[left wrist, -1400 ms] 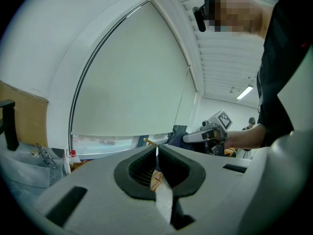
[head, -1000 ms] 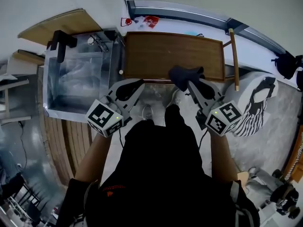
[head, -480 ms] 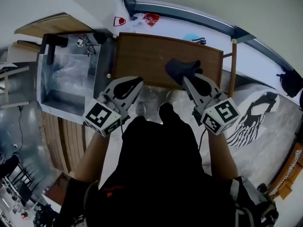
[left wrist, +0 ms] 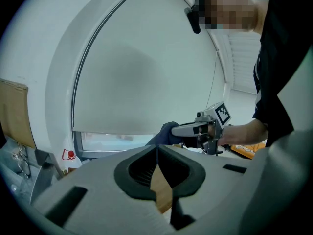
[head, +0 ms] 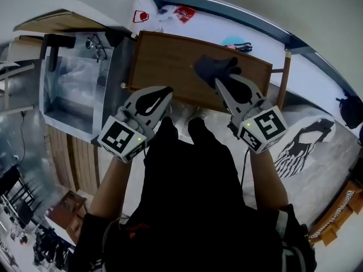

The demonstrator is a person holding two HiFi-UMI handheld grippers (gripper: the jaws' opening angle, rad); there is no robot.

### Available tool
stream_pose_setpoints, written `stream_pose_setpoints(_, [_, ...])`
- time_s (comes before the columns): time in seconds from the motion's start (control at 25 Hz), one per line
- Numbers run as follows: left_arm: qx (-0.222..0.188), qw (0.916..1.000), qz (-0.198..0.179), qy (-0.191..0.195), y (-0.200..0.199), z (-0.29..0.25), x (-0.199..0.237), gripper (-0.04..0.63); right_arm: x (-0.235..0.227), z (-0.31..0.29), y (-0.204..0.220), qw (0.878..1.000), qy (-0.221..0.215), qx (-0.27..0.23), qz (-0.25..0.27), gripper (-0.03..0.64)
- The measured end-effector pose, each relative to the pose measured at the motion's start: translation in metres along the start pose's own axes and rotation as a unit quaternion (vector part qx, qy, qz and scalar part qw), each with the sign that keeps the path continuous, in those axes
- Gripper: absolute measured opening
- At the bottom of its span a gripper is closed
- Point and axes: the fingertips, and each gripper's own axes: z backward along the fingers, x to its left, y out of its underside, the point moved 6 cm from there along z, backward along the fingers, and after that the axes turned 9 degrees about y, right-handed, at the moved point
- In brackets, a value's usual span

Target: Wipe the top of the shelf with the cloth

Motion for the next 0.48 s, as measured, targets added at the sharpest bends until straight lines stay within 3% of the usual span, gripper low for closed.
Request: stream_pose_setpoints(0.48, [0.004,0.9999,0.009,0.004,0.019,0.032,0.056,0.028,0.014,-0.097,0.006,0.998,0.014,0.031,0.046,0.034])
